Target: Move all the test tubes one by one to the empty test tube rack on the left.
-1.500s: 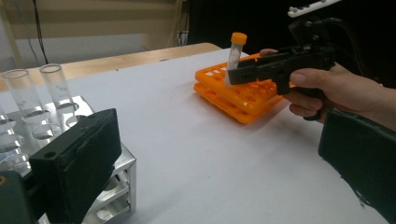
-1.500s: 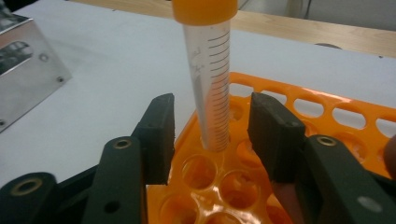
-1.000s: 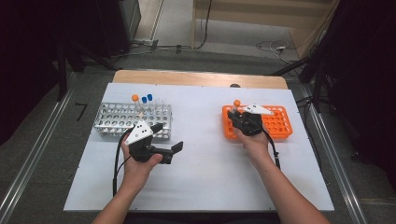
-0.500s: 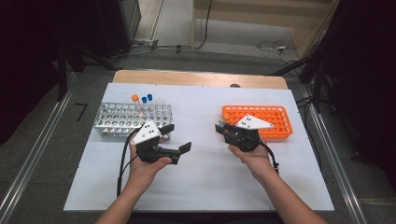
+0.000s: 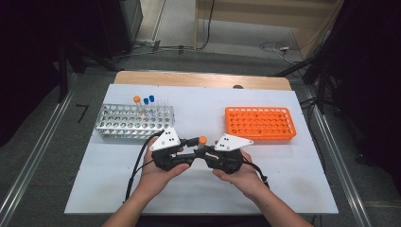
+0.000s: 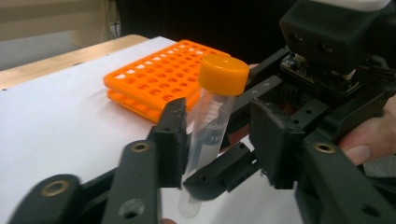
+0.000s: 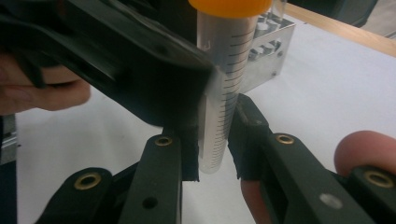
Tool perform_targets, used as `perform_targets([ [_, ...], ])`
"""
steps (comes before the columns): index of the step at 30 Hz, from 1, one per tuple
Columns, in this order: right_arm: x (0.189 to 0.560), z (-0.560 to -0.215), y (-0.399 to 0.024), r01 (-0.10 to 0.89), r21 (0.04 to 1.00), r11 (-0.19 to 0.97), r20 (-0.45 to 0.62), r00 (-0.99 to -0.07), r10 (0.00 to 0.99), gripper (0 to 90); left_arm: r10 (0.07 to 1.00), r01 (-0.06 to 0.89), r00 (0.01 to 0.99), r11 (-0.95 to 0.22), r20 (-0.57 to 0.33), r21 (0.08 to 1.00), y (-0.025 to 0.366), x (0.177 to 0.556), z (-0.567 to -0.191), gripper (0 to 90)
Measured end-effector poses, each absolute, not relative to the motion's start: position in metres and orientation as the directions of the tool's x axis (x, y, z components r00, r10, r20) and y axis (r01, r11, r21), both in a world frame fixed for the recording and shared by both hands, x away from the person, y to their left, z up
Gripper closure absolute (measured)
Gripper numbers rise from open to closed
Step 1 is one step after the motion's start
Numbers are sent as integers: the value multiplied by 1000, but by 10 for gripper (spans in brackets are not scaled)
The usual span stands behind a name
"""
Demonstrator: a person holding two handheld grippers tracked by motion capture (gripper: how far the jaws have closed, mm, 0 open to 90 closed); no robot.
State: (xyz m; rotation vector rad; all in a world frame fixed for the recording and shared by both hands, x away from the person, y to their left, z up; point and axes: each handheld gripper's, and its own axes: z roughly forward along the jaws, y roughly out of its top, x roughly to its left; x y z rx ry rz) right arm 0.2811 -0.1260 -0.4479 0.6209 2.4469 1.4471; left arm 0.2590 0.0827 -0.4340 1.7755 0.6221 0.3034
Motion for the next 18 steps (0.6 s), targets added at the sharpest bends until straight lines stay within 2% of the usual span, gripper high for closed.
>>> perform_targets([
  [3,279,-449,-125,232,872,430,13,-891,453,721,568,247,818,-203,-92,947,82,259,-434,708],
  [5,278,-449,-125,236,872,428,19,-892,452,721,575,233,815,-217,-69,948,82,259,-434,729],
  [13,279,-449,-127,239,872,427,23,-892,451,711,586,217,809,-216,-51,952,82,258,-434,746],
  [18,279,-447,-131,246,872,422,43,-900,434,545,612,222,788,-187,-63,957,91,261,-432,746],
])
